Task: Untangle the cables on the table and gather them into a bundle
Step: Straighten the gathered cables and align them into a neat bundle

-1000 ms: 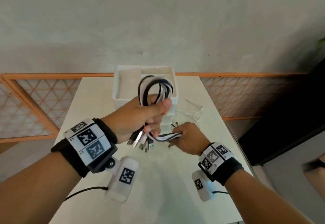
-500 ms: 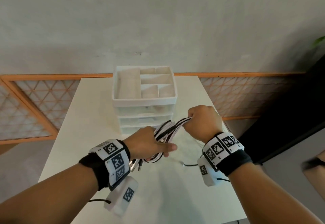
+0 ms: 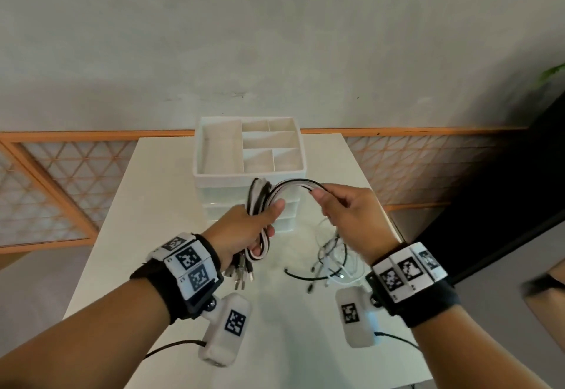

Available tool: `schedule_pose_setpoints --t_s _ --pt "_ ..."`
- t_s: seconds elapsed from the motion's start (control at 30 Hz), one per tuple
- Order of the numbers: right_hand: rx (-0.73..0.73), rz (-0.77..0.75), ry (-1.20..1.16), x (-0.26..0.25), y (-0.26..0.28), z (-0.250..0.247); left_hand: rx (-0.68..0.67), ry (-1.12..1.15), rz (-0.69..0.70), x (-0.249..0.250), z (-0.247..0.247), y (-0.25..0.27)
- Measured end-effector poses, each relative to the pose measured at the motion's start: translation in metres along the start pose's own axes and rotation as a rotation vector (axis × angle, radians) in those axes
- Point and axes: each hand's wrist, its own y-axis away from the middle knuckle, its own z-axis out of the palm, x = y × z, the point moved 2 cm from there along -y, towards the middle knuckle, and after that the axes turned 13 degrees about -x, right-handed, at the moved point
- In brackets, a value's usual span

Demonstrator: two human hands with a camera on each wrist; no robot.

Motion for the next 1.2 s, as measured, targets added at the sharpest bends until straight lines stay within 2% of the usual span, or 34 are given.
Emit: schedule_pose_setpoints --t_s 0.07,0.13,0.23,0.33,0.4,0.47,0.53,0.6,0.73,0.83,0.93,1.03,1.13,1.2 --pt "0.057 -0.133 0.073 -0.013 0.004 0.024 -0.046 -0.066 0.02 0.001 0.008 0.001" --pt "0.022 -0.254 0.162 -0.019 0.012 0.049 -0.127 -0.031 0.064 0.005 0.014 0.002" --pt "-0.082 -0.253 0.243 -0.019 0.017 0.075 -0.234 0.094 0.075 0.014 0.02 0.004" --pt "-0.194 -0.255 0.251 -0.025 0.022 0.079 -0.175 0.262 0.049 0.015 0.016 0.004" --pt "-0.26 -0.271 0.232 -0.028 0.024 0.072 -0.161 0.291 0.066 0.014 0.011 0.004" --pt "-0.232 -0.307 0.181 -0.029 0.023 0.06 -0.155 0.285 0.07 0.012 0.004 0.005" --pt "-0.067 -0.327 0.169 -0.029 0.017 0.045 -0.146 0.234 0.054 0.013 -0.002 0.009" --pt "0.025 -0.295 0.249 -0.034 0.01 0.034 -0.16 0.146 0.06 0.014 -0.003 0.013" --pt "-0.157 -0.293 0.433 -0.046 -0.006 0.034 -0.24 -0.025 0.141 0.02 0.008 0.021" --pt "-0.068 -0.242 0.346 -0.052 -0.01 0.035 -0.256 -0.088 0.176 0.021 0.013 0.022" --pt "-0.055 -0.155 0.158 -0.05 -0.01 0.041 -0.18 -0.069 0.215 0.021 0.013 0.02" --pt "-0.219 0.002 -0.136 -0.035 -0.004 0.047 -0.071 0.07 0.271 0.024 0.004 0.02" --pt "-0.494 0.122 0.024 -0.024 0.013 0.064 0.011 0.177 0.311 0.029 -0.005 0.021" --pt "-0.54 0.137 0.117 -0.022 0.021 0.079 0.045 0.156 0.352 0.033 -0.005 0.021"
